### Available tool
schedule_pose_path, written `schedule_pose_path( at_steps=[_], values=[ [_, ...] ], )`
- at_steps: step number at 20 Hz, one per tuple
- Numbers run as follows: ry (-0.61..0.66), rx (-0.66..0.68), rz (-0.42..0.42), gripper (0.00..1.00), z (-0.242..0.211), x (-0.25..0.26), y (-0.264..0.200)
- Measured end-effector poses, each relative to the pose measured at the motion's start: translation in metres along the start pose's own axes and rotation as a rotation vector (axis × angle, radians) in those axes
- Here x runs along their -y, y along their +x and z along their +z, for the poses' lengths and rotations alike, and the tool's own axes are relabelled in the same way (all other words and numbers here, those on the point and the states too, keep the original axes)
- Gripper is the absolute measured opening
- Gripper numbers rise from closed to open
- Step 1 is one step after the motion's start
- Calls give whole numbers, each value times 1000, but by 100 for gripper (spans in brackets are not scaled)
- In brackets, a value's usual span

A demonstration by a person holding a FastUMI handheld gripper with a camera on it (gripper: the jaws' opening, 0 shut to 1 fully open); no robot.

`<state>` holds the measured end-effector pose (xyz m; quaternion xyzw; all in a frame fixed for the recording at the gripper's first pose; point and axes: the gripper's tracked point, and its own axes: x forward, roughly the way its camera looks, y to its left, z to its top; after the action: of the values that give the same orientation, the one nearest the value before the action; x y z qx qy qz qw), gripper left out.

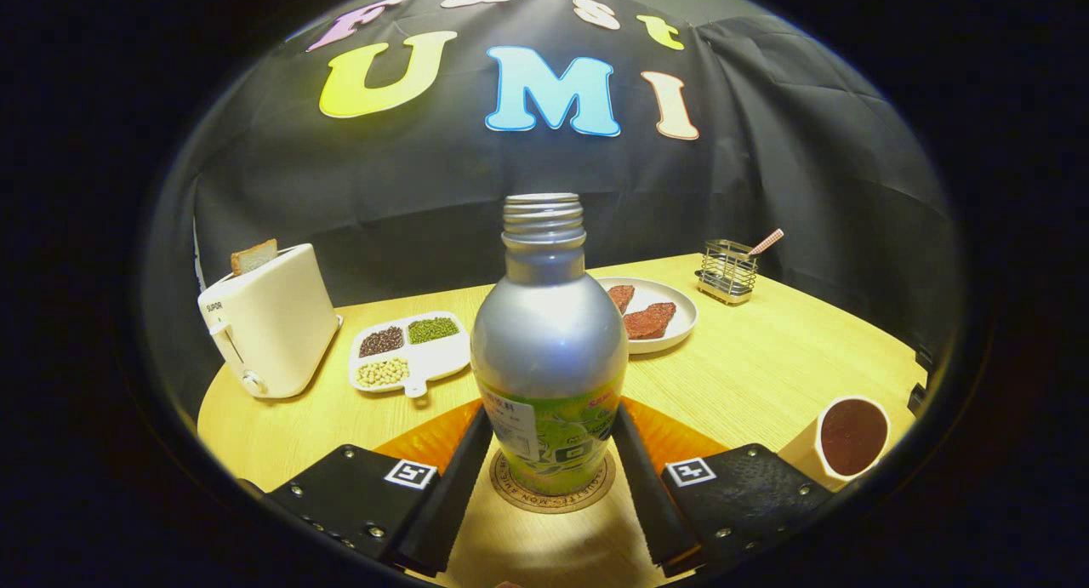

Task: Take the bottle from table, then pour the juice into the cup, finally place the bottle on the coaster

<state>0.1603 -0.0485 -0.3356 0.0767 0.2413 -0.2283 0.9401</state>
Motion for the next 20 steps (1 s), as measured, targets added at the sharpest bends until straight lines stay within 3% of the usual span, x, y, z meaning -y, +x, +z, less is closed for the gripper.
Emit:
schedule_pose_path(
  at_steps=[1,3,9,20],
  values=[
    [0,-2,8,84,-1,-2,-1],
    [-6,-6,11,100,-1,-4,-2],
    [-18,0,34,98,4,-4,-24],
    [-46,176,187,98,81,1,-123]
  ],
)
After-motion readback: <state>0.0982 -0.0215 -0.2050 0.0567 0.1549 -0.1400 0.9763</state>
